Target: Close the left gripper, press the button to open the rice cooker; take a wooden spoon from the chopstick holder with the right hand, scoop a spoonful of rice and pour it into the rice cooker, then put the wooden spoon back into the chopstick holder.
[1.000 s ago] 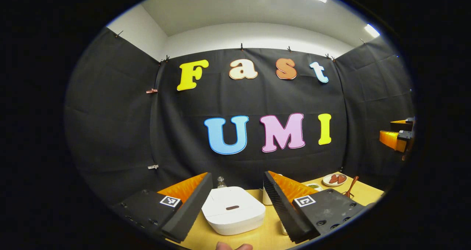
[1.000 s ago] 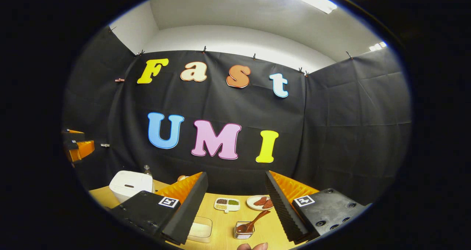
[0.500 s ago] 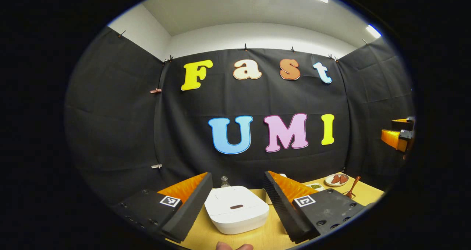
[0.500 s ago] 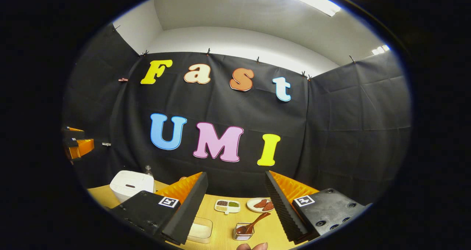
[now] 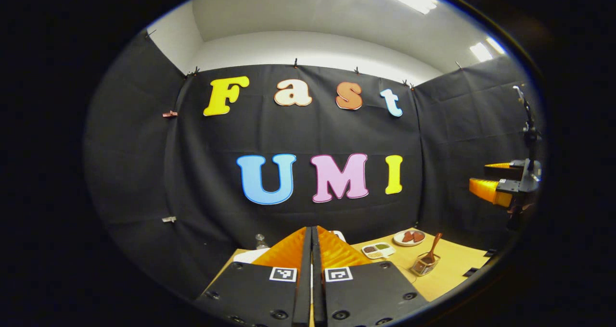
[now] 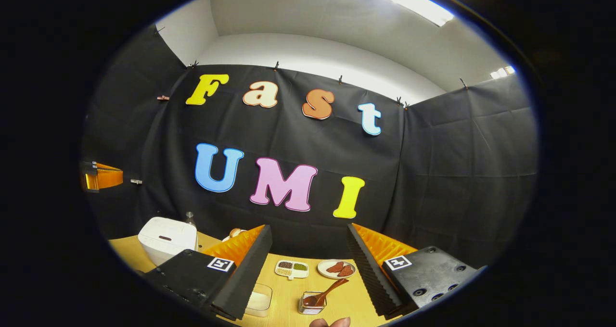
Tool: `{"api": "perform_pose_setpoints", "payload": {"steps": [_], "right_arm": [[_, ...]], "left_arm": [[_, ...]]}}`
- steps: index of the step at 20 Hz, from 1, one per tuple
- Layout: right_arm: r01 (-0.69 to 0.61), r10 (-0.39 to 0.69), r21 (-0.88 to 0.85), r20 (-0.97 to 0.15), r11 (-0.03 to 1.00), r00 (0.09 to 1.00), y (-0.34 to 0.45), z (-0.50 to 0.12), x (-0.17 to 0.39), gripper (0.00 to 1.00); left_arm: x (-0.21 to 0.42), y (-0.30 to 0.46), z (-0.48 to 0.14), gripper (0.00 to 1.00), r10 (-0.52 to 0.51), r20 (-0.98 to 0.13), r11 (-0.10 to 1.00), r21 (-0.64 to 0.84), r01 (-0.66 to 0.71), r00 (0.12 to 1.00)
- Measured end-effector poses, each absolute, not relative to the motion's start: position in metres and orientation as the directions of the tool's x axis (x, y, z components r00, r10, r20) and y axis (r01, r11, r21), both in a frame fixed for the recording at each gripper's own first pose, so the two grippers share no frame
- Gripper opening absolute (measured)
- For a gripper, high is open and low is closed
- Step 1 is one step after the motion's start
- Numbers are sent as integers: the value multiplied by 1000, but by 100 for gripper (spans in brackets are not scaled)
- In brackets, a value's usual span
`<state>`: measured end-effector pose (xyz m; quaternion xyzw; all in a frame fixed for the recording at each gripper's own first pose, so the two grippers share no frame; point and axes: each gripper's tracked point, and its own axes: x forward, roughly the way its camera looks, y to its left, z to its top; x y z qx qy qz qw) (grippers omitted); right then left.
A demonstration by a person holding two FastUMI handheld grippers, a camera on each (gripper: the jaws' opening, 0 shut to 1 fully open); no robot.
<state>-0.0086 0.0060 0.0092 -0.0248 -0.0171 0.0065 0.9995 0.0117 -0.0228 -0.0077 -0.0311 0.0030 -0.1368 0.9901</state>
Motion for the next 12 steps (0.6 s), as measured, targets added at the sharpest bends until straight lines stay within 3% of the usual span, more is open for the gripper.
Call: {"api": "perform_pose_setpoints", "payload": {"steps": [1,5,12], "right_arm": [[-8,10,-52,34,999,999,5,9,-9,97],[9,-7,-78,30,997,1000,2,6,-8,97],[41,-39,-126,18,991,999,-7,0,-7,97]], "left_arm": [[20,-21,-18,7,-307,-36,950,-74,303,951],[65,-4,-68,6,-409,-215,912,-125,391,887],[146,13,-160,6,-508,-525,854,-202,480,683]]}}
